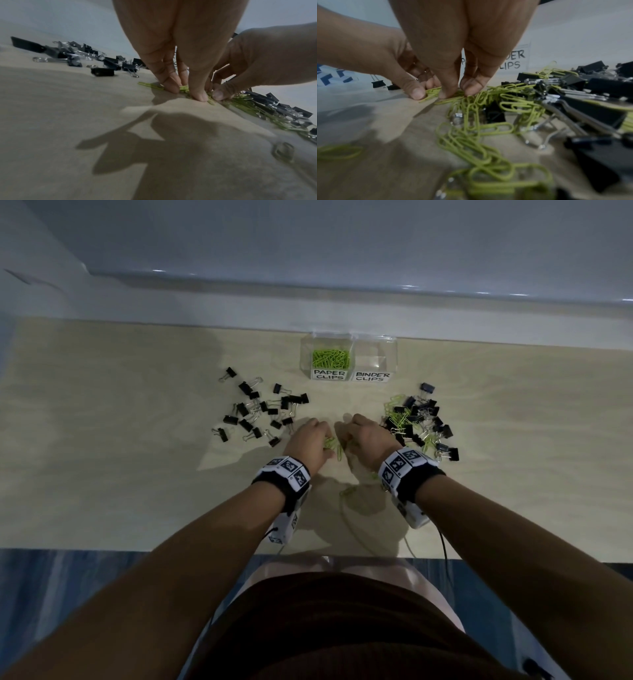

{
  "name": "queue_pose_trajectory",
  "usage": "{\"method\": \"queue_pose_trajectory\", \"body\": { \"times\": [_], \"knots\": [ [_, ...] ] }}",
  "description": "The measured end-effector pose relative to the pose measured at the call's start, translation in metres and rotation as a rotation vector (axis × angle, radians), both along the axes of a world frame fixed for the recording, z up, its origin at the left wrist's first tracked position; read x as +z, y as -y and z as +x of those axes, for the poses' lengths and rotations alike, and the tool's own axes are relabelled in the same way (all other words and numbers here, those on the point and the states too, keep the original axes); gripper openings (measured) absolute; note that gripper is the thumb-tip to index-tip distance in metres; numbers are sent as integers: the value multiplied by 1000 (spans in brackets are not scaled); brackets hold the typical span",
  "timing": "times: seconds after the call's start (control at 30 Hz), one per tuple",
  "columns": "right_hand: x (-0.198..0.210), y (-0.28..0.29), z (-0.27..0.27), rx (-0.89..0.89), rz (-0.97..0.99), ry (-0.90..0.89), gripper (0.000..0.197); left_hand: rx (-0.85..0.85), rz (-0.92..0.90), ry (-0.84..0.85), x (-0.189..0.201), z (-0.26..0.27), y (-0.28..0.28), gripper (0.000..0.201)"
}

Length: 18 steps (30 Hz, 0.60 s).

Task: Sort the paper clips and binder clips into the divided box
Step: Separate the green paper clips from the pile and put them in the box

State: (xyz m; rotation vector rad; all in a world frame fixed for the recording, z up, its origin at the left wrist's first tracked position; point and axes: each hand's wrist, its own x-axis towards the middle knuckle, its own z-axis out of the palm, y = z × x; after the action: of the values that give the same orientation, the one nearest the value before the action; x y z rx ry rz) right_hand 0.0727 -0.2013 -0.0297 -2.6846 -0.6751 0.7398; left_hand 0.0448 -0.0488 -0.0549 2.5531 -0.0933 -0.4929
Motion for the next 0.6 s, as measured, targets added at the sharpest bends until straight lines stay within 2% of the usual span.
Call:
{"method": "queue_pose_trajectory", "body": {
  "times": [0.17, 0.33, 0.47, 0.6],
  "knots": [
    [-4, 6, 4, 52, -79, 13, 31, -43, 47, -26, 1, 10, 6, 17],
    [-6, 10, 7, 128, -193, 56, 41, -136, 156, -74, 3, 14, 11, 18],
    [-7, 11, 2, 125, -119, 53, 48, -188, 244, -33, 5, 10, 16, 21],
    [-11, 11, 5, 90, -52, 31, 42, -246, 236, -28, 4, 9, 15, 23]
  ]
}}
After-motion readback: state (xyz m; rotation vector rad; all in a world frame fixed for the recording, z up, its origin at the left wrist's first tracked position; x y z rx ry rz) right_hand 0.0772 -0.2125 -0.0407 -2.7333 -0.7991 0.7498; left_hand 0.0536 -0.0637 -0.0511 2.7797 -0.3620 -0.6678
